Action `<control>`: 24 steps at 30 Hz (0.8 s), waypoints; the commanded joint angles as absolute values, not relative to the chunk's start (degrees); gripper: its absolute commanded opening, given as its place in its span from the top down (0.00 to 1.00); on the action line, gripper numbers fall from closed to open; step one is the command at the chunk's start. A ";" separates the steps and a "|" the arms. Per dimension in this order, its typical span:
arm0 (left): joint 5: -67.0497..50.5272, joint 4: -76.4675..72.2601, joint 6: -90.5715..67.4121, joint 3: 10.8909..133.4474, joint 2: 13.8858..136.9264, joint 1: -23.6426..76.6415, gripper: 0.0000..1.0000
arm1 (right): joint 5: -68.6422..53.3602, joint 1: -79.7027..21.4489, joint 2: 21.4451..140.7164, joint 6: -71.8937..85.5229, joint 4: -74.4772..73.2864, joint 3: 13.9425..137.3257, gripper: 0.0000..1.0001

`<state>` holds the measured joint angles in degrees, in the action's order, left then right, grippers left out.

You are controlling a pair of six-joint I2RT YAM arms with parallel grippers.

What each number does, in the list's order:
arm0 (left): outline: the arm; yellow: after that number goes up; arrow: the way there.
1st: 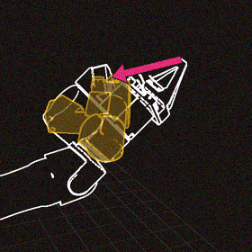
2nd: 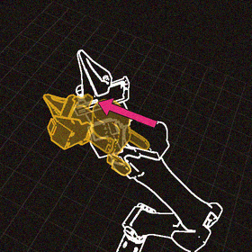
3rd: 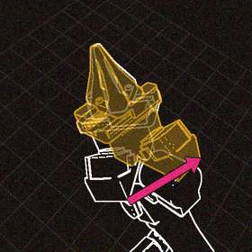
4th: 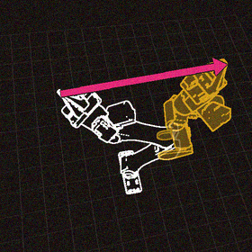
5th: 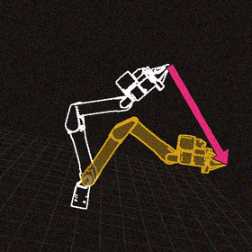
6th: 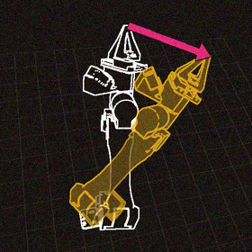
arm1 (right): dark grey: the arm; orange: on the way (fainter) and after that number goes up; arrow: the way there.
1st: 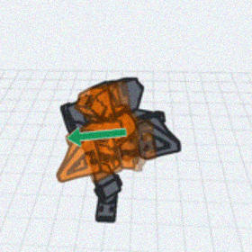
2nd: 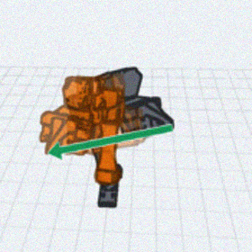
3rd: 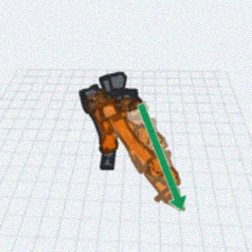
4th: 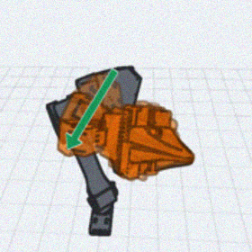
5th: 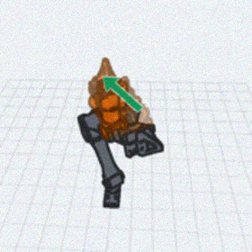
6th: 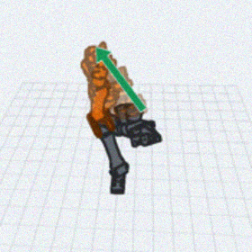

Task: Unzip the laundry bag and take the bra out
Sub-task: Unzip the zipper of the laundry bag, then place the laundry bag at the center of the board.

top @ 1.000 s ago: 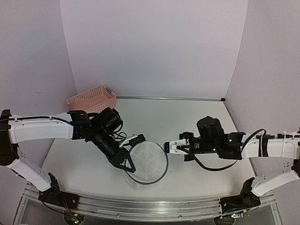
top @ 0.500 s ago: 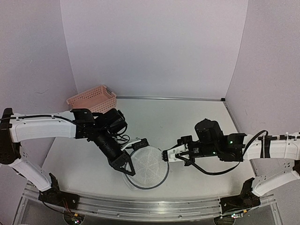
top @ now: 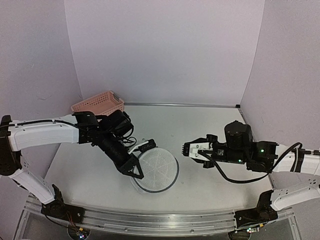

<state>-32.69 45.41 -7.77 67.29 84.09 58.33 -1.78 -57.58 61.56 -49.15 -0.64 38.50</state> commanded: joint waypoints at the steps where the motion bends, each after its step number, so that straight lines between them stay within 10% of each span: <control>1: -32.13 40.25 -9.71 70.75 80.77 54.78 1.00 | 2.90 -57.75 56.66 -40.29 1.19 37.88 0.68; 12: -39.72 18.37 -21.51 66.18 84.00 50.63 1.00 | 9.26 -57.04 51.17 -5.34 0.34 38.01 0.34; 24: -42.21 -6.52 -43.58 59.20 93.77 48.64 1.00 | -6.99 -57.24 53.83 -0.50 -0.62 35.88 0.31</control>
